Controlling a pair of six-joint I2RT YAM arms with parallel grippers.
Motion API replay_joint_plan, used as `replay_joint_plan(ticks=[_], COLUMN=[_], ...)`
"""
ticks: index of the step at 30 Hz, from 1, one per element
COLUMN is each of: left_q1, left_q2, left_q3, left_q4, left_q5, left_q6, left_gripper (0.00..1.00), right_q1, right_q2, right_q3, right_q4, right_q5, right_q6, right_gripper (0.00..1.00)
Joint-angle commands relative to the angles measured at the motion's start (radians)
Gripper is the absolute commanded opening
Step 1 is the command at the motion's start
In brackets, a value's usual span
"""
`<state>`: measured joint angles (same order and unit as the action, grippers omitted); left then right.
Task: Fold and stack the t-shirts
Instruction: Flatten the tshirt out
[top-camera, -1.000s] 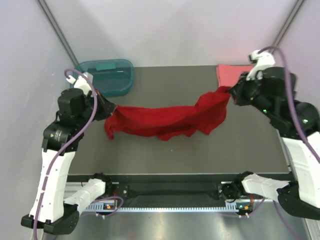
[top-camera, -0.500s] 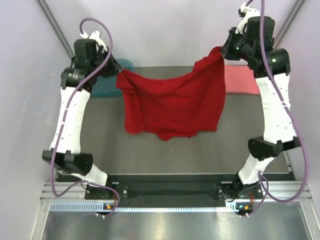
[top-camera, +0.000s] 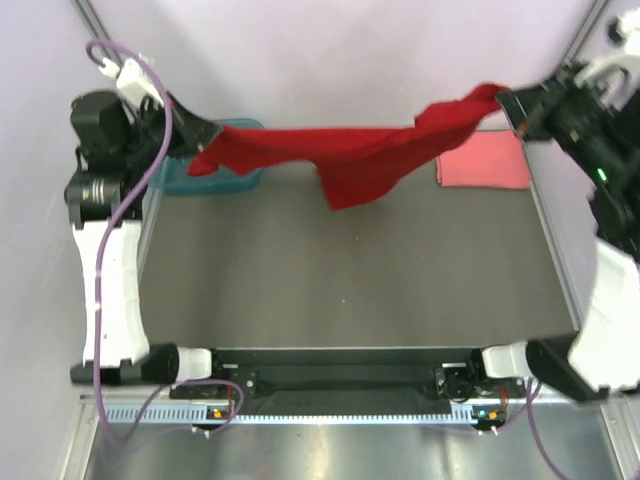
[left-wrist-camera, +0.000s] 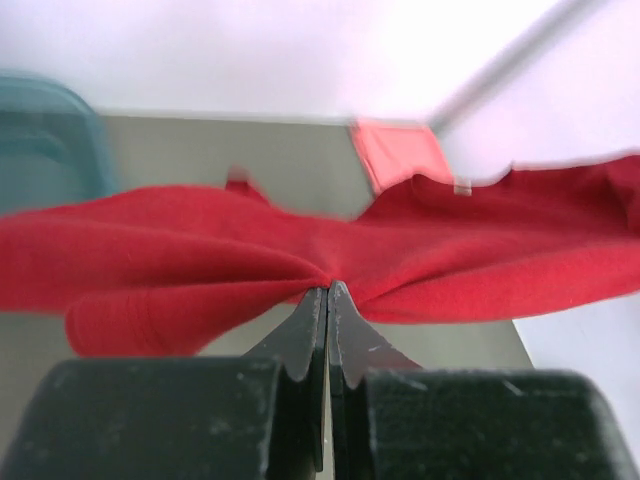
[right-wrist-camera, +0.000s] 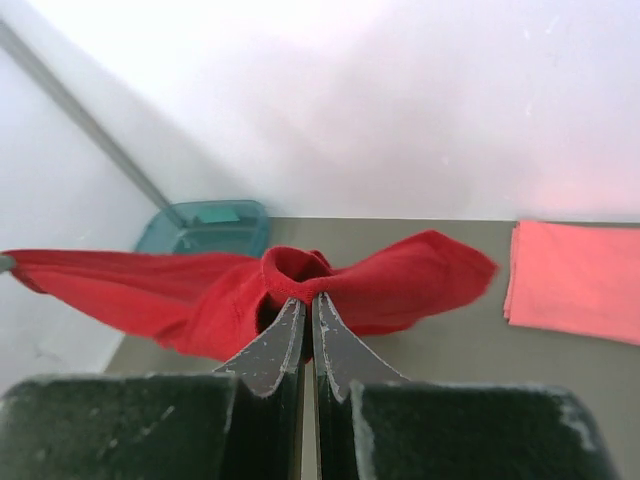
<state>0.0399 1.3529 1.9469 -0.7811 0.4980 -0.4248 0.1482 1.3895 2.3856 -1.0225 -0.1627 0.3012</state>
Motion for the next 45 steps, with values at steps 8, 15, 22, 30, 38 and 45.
replay_joint_plan(ticks=[8,15,22,30,38,45], left_q1=[-0.028,-0.035,-0.152,-0.230,-0.352,-0.583], left_q2=[-0.285,-0.239,-0.003,-0.021,-0.379,-0.446], left_q3=[-0.566,-0.985,-1.070,-0.816,-1.012,-1.172], left_q4=[-0.063,0.045,0.184,-0.016,-0.087,-0.124], left_q5=[0.229,0.251,0.125,-0.297,-0.383,-0.554], left_q6=[-0.052,-0.041,-0.054,-0.020,-0.259,-0.446], left_gripper=[0.00,0.00,0.02,0.71,0.81,0.67], right_q1=[0.005,0.005,0.005,0.011,0.044,0.068], right_q2=[-0.340,-0.451,-0.393,-0.273,-0.221,-0.207], right_q3=[-0.438,-0.957,-1.198,-1.186,-1.186,-1.203], right_q4=[-0.148,-0.068,-0.038,-0.013,0.021,0.050], right_q5=[0.003,0.006,0.052,0.120,0.117,0.103], right_q6=[-0.022,0.035,0.003,-0.053,-0.063,-0.076], right_gripper=[0.00,0.00,0.00,0.00,0.00,0.01])
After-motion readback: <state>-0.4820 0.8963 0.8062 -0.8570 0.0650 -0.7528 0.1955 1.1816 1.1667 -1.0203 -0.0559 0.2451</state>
